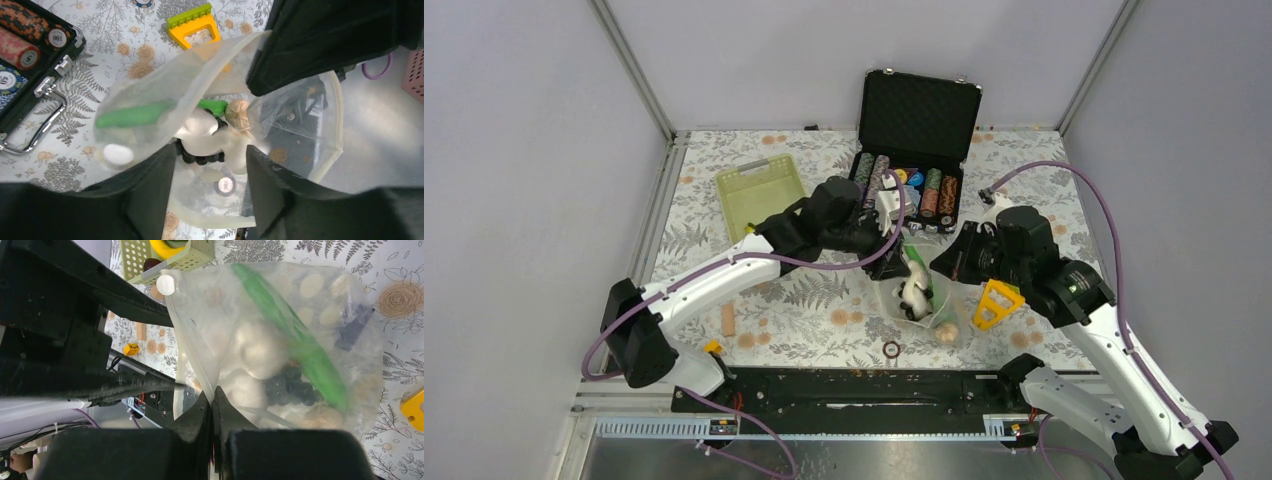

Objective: Place the food in the zip-top bag and seal the zipper
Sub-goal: Place the fake vegetable in the zipper food storage bag, then pick up the fake vegetable from the bin, then place the fake vegetable in the zipper food storage bag.

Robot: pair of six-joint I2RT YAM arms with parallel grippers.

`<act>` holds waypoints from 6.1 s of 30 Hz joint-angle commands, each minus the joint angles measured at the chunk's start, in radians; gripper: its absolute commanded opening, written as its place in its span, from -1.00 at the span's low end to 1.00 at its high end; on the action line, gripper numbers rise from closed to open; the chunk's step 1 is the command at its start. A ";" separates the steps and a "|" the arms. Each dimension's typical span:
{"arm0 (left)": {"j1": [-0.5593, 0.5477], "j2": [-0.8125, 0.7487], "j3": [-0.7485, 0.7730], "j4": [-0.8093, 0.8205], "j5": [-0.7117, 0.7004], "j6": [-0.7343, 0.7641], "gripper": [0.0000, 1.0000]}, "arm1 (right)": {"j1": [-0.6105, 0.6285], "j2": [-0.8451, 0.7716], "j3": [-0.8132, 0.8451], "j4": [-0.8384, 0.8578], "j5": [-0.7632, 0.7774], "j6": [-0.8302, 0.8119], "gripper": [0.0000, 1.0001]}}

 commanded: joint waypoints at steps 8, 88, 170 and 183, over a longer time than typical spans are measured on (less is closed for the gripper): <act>-0.035 -0.174 -0.039 0.041 -0.128 -0.061 0.98 | -0.005 0.005 0.039 0.064 0.069 0.000 -1.00; 0.685 0.419 -0.006 -0.133 -0.742 -1.213 -0.99 | -0.014 -0.013 0.047 -0.033 0.321 -0.130 -1.00; -0.425 -0.203 -0.446 0.704 -1.274 -0.661 0.19 | -0.029 0.073 -0.054 0.369 0.010 0.283 -0.92; -0.441 -0.384 -0.383 0.436 -1.499 -0.569 0.97 | -0.028 0.071 -0.053 0.368 -0.002 0.248 -0.92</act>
